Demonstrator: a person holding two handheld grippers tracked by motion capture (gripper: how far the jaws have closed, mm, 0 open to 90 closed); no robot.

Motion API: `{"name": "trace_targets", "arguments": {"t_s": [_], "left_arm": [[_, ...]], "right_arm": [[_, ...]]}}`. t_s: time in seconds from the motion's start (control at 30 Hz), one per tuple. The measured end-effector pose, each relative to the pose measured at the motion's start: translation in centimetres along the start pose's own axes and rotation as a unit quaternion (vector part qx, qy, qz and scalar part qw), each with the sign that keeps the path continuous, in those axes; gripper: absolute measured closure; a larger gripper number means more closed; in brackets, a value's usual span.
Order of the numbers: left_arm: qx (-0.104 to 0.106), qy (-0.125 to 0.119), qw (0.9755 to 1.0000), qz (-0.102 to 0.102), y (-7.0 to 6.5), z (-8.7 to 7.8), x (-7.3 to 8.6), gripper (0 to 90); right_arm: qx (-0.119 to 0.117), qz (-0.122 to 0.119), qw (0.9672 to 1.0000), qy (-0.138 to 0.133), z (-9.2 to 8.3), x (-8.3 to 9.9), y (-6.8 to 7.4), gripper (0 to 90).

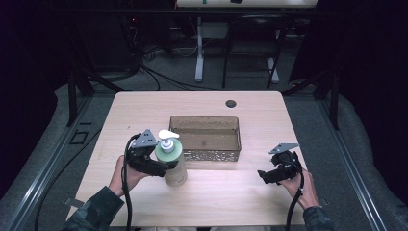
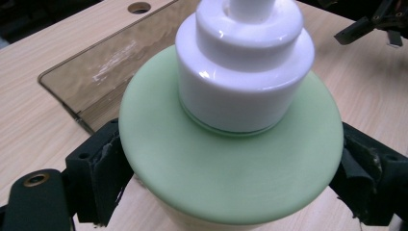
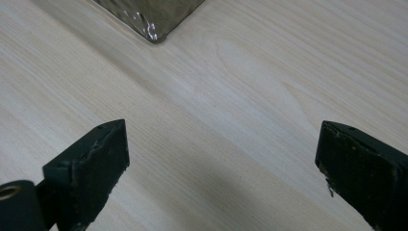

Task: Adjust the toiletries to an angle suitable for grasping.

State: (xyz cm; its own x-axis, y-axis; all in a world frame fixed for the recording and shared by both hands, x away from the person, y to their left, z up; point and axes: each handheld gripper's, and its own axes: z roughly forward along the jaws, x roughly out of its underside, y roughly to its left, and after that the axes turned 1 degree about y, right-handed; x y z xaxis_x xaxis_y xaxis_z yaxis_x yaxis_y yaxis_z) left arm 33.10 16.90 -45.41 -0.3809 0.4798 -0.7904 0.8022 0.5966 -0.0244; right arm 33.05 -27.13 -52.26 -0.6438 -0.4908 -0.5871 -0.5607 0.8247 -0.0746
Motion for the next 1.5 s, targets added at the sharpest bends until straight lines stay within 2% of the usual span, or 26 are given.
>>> {"name": "trace_targets", "arguments": {"t_s": [0.2,0.47,0.57,0.77,0.87,1.0,1.1,1.13,1.17,1.3,1.43,1.5], "left_arm": [[-0.015,0.003,0.9998,-0.011,0.3,-0.5,0.3,11.9],[-0.04,0.002,0.9988,-0.029,0.2,-0.9,0.7,12.0],[-0.043,-0.002,0.9986,-0.031,0.3,-1.2,0.9,11.9],[-0.06,-0.007,0.9972,-0.044,0.5,-1.7,1.5,11.9],[-0.062,-0.005,0.9971,-0.044,0.6,-1.8,1.6,11.8],[-0.049,-0.003,0.9985,-0.024,0.8,-1.8,1.6,11.0],[-0.033,0.001,0.9993,-0.016,0.7,-1.9,1.5,3.1],[-0.036,0.0,0.9993,-0.011,0.6,-2.0,1.4,0.0],[-0.036,0.002,0.9993,-0.004,0.5,-2.1,1.3,0.0],[-0.016,0.008,0.9998,0.003,1.0,-2.7,0.9,0.0],[0.005,-0.002,0.9998,0.019,1.4,-4.0,0.1,0.0],[0.013,0.001,0.9996,0.027,1.6,-4.5,-0.4,0.0]], "right_arm": [[0.0,-0.003,1.0,0.008,0.2,0.0,-0.1,4.4],[0.004,-0.005,1.0,0.006,0.1,-0.1,-0.1,4.3],[0.005,-0.005,1.0,0.006,0.1,-0.1,-0.1,4.3],[-0.002,-0.006,0.9999,0.01,0.3,-0.2,0.0,4.2],[-0.004,-0.007,0.9999,0.01,0.4,-0.4,0.0,4.1],[-0.006,-0.01,0.9999,0.011,0.5,-0.6,0.1,4.1],[-0.007,-0.011,0.9999,0.011,0.5,-0.7,0.2,4.1],[-0.009,-0.012,0.9998,0.01,0.4,-0.7,0.2,4.1],[-0.01,-0.012,0.9998,0.008,0.4,-0.8,0.2,4.1],[-0.011,-0.014,0.9998,0.009,0.3,-0.9,0.1,4.1],[-0.014,-0.022,0.9995,0.016,0.2,-0.9,0.3,4.0],[-0.015,-0.022,0.9995,0.018,0.2,-0.9,0.3,4.0]]}}
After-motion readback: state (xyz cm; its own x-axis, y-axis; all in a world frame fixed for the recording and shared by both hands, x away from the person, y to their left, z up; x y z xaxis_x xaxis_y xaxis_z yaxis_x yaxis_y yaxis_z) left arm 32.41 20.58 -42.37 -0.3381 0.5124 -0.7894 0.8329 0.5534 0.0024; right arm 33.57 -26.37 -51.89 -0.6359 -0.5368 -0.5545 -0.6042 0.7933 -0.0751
